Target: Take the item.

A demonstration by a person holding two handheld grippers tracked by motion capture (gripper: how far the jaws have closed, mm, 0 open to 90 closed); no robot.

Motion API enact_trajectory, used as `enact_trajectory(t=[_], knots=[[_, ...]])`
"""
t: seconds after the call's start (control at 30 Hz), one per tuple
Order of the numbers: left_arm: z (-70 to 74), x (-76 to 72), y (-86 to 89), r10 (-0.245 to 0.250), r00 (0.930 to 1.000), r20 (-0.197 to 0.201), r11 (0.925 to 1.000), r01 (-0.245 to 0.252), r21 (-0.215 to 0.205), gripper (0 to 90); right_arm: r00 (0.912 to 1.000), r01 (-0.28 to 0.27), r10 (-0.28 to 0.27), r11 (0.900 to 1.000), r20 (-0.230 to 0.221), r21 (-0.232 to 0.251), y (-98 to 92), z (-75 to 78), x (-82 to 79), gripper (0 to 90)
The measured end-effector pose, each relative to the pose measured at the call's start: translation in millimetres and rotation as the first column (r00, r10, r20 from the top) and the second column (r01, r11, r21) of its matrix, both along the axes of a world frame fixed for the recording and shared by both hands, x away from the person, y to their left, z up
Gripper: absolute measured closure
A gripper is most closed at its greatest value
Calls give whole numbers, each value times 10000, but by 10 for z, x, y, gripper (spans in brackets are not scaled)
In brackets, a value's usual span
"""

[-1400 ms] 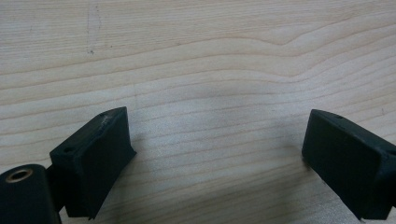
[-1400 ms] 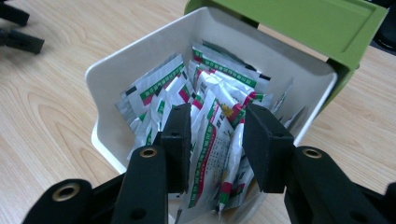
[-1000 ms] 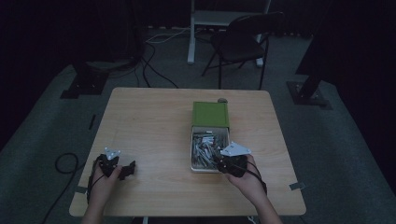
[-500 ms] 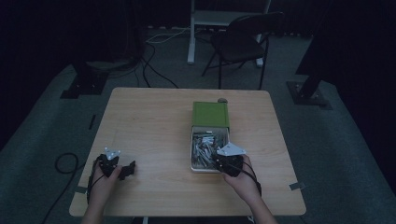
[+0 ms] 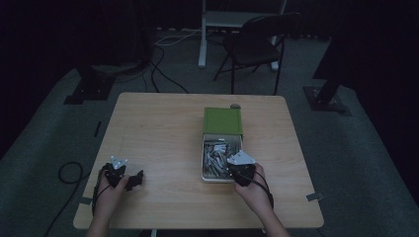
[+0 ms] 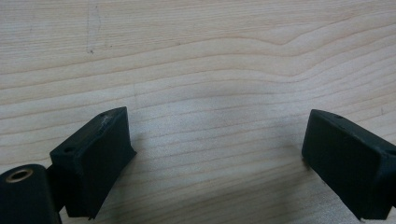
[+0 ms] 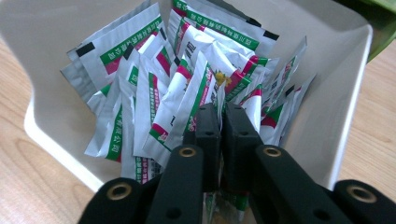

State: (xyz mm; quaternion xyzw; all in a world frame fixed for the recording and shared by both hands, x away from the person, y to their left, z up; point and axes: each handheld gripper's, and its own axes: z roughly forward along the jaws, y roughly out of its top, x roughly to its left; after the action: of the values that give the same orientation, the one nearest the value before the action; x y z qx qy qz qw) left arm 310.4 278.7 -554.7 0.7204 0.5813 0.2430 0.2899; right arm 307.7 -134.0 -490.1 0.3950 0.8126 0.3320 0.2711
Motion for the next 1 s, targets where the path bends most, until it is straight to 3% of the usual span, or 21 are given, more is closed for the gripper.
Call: enact_trajectory(t=[0.1,0.27,0.6,0.8,1.0], knots=[[0,0,0,3,10000,1,10000,-3,-1,90,9998,40,-32,9991,-198,427,-35,27,6,880],[0,0,0,1,10000,-1,10000,-1,0,89,9998,15,-3,9975,-175,712,-77,99,-4,886],[0,0,0,-2,10000,2,10000,2,2,90,9998,-189,181,9929,84,1175,-60,271,-36,889],[0,0,0,-1,10000,3,10000,1,1,89,9989,-315,270,9921,386,1213,-55,380,-71,891],[0,-1,-1,6,10000,3,10000,-6,1,90,9981,-300,201,9847,587,1718,-93,510,-95,892]])
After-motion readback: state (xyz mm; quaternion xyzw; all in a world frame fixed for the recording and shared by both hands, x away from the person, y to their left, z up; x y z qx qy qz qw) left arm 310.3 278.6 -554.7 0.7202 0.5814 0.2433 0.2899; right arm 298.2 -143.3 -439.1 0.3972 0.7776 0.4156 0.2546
